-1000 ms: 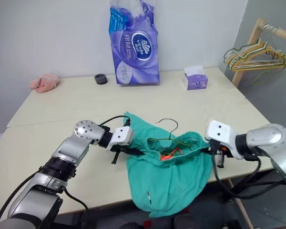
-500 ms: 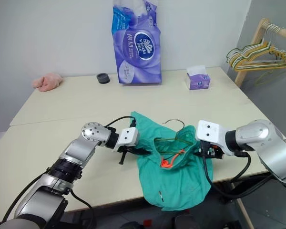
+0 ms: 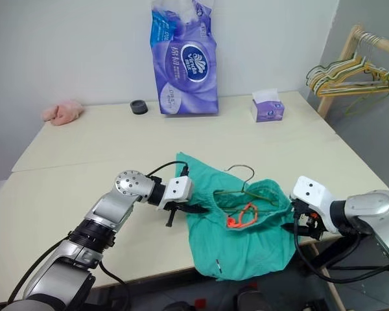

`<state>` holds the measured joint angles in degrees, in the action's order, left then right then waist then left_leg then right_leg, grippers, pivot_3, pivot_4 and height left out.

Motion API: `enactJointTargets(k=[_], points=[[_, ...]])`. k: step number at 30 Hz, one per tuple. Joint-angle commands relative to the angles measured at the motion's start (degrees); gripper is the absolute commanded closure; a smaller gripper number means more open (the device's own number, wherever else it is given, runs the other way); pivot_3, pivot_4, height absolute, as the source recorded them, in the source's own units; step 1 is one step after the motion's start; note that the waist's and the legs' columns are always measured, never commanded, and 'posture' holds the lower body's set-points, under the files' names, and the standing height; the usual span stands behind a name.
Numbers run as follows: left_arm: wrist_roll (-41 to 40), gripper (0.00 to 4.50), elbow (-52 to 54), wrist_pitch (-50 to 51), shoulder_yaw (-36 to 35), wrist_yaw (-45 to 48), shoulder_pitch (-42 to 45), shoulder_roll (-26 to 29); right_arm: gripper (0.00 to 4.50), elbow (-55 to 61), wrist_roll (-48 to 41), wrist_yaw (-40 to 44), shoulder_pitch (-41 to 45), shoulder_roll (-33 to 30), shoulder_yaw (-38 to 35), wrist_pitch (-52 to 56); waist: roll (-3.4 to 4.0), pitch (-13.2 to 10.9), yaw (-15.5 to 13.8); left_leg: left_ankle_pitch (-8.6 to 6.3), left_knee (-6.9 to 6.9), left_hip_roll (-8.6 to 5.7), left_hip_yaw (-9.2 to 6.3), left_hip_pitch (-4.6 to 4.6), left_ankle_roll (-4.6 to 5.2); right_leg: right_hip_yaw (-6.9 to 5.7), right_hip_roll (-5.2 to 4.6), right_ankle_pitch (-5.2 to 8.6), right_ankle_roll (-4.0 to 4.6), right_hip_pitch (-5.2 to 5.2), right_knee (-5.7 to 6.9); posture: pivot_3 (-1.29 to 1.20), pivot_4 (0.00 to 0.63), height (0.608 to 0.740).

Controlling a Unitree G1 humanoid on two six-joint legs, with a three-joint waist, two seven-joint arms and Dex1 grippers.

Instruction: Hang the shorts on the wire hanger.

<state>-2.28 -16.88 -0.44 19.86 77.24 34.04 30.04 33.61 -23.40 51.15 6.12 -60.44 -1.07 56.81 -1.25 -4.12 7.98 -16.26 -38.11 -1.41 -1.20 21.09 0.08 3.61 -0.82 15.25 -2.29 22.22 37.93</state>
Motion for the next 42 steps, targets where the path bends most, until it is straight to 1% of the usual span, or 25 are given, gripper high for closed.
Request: enactJointTargets(k=[1, 3, 7, 13, 16, 19, 20, 24, 25, 27, 28, 30, 32, 35, 39, 42], points=[[-0.65, 4.48, 1.83, -0.48, -0.20, 0.37, 0.66, 0.05, 0.95, -0.04, 0.02, -1.35, 1.96, 0.99, 0.42, -0.63, 0.00, 0.00, 0.07, 0.00, 0.00, 0.00, 0.01, 0.00, 0.00, 0.01, 0.00, 0.00, 0.00, 0.01, 0.00, -0.21, 0.046, 0.740], [-0.62, 4.48, 1.82, -0.53, -0.11, 0.42, 0.68, -0.03, 0.95, -1.14, 0.54, -1.57, 3.07, 1.43, 2.06, -0.97, 0.00, 0.00, 0.17, 0.00, 0.00, 0.00, 0.01, -0.02, 0.00, 0.01, 0.01, 0.07, -0.11, 0.00, 0.00, -0.21, 0.046, 0.740], [-0.70, 4.48, 1.84, -0.75, 0.06, 0.55, 0.86, -0.39, 0.95, -5.40, 3.12, -0.50, 8.33, 2.69, 8.57, -3.74, 0.00, 0.00, 0.19, 0.00, 0.00, 0.00, 0.01, -0.03, 0.00, 0.01, 0.02, 0.07, -0.11, -0.01, 0.00, -0.21, 0.045, 0.740], [-1.25, 4.48, 2.32, -0.43, -0.48, 0.58, 0.75, -0.62, 0.95, -9.67, 5.37, 4.05, 14.15, 2.72, 16.41, -6.39, 0.00, 0.00, 0.15, 0.00, 0.00, 0.00, -0.02, -0.03, 0.00, -0.01, 0.01, 0.06, -0.10, 0.00, 0.01, -0.20, 0.047, 0.740], [-1.58, 4.48, 2.73, -0.15, -0.94, 0.57, 0.52, -0.37, 1.58, -11.64, 6.83, 6.05, 15.99, 2.49, 18.67, -8.17, 0.00, -0.01, 0.13, 0.00, 0.00, 0.00, -0.02, -0.03, 0.00, -0.01, 0.01, 0.06, -0.10, 0.00, 0.01, -0.19, 0.047, 0.740], [-1.72, 4.48, 2.90, -0.06, -1.20, 0.45, 0.30, -0.19, 2.63, -11.99, 6.91, 7.24, 17.15, 2.70, 19.05, -8.18, 0.01, -0.01, 0.04, 0.00, 0.00, 0.00, -0.02, -0.03, 0.00, -0.01, 0.00, 0.05, -0.08, 0.00, 0.01, -0.19, 0.048, 0.740], [-1.79, 4.48, 2.94, -0.05, -1.27, 0.40, 0.25, -0.18, 2.97, -12.04, 7.00, 7.46, 17.36, 2.78, 19.06, -8.16, 0.00, -0.01, 0.03, 0.00, 0.00, 0.00, -0.02, -0.03, 0.00, -0.02, 0.00, -0.06, 0.10, 0.01, 0.01, -0.19, 0.048, 0.740], [-3.05, 4.48, 3.42, 0.52, -2.08, -0.37, -0.11, -0.75, 4.36, -11.63, 7.28, 7.83, 17.35, 2.81, 19.02, -8.24, 0.00, -0.01, 0.02, 0.00, 0.00, 0.00, -0.03, -0.03, 0.00, -0.03, 0.00, -0.06, 0.11, 0.01, 0.02, -0.19, 0.048, 0.740], [-3.20, 4.48, 3.49, 0.80, -2.24, -0.71, -0.11, -0.86, 4.49, -11.38, 7.28, 7.88, 17.22, 2.82, 18.84, -8.15, 0.00, -0.01, 0.03, 0.00, 0.00, 0.00, -0.04, -0.03, 0.00, -0.03, 0.00, -0.06, 0.11, 0.01, 0.02, -0.19, 0.048, 0.740], [-3.79, 4.48, 3.47, 1.62, -2.61, -1.00, -0.03, -1.19, 4.50, -11.07, 7.30, 7.92, 17.14, 2.90, 18.55, -8.15, 0.01, -0.01, 0.02, 0.00, 0.00, 0.00, -0.04, -0.03, 0.00, -0.03, -0.01, -0.06, 0.11, 0.00, 0.02, -0.19, 0.046, 0.740], [-5.74, 4.48, 3.69, 4.36, -3.60, -0.82, 0.26, -1.72, 4.50, -10.66, 7.07, 7.87, 17.12, 2.91, 18.16, -8.03, 0.01, -0.01, 0.03, 0.00, 0.00, 0.00, -0.04, -0.03, 0.00, -0.04, -0.01, -0.06, 0.11, 0.00, 0.02, -0.20, 0.046, 0.740], [-8.90, 3.75, 3.96, 8.75, -5.44, -0.65, 0.95, -2.58, 4.50, -9.92, 6.60, 7.67, 17.00, 2.90, 17.36, -7.69, 0.00, -0.01, 0.05, 0.00, -0.01, 0.00, -0.04, -0.02, 0.00, -0.04, -0.01, -0.06, 0.10, 0.01, 0.02, -0.20, 0.046, 0.740], [-9.64, 3.25, 3.88, 10.31, -5.90, -0.26, 1.33, -2.57, 4.50, -9.44, 6.42, 7.69, 16.87, 2.73, 16.97, -7.54, 0.01, -0.01, 0.09, 0.00, -0.02, 0.00, -0.06, -0.01, 0.00, -0.06, -0.01, -0.04, 0.06, 0.02, 0.03, -0.20, 0.044, 0.740], [-9.87, 2.33, 2.68, 10.55, -6.49, -0.51, 2.06, -2.37, 4.50, -8.52, 5.95, 7.93, 16.49, 2.08, 16.14, -7.28, 0.01, 0.00, 0.09, 0.00, -0.02, 0.00, -0.07, -0.02, 0.00, -0.07, -0.01, -0.04, 0.07, 0.01, 0.03, -0.20, 0.041, 0.740], [-9.31, 1.10, -1.47, 7.80, -7.30, 0.36, 4.12, -0.79, 4.50, -7.32, 5.28, 8.72, 15.62, 0.51, 14.62, -7.15, 0.01, 0.00, 0.09, 0.00, -0.02, 0.00, -0.07, -0.01, 0.00, -0.07, 0.00, -0.06, 0.09, 0.01, 0.03, -0.21, 0.040, 0.740], [-8.94, 1.10, -3.67, 7.23, -6.77, 2.28, 5.28, 0.79, 4.50, -6.85, 5.18, 9.32, 14.95, -0.31, 13.98, -7.26, 0.01, 0.00, 0.19, 0.00, -0.01, 0.00, -0.06, -0.02, -0.01, -0.07, 0.00, -0.05, 0.09, 0.01, 0.03, -0.21, 0.040, 0.740]])
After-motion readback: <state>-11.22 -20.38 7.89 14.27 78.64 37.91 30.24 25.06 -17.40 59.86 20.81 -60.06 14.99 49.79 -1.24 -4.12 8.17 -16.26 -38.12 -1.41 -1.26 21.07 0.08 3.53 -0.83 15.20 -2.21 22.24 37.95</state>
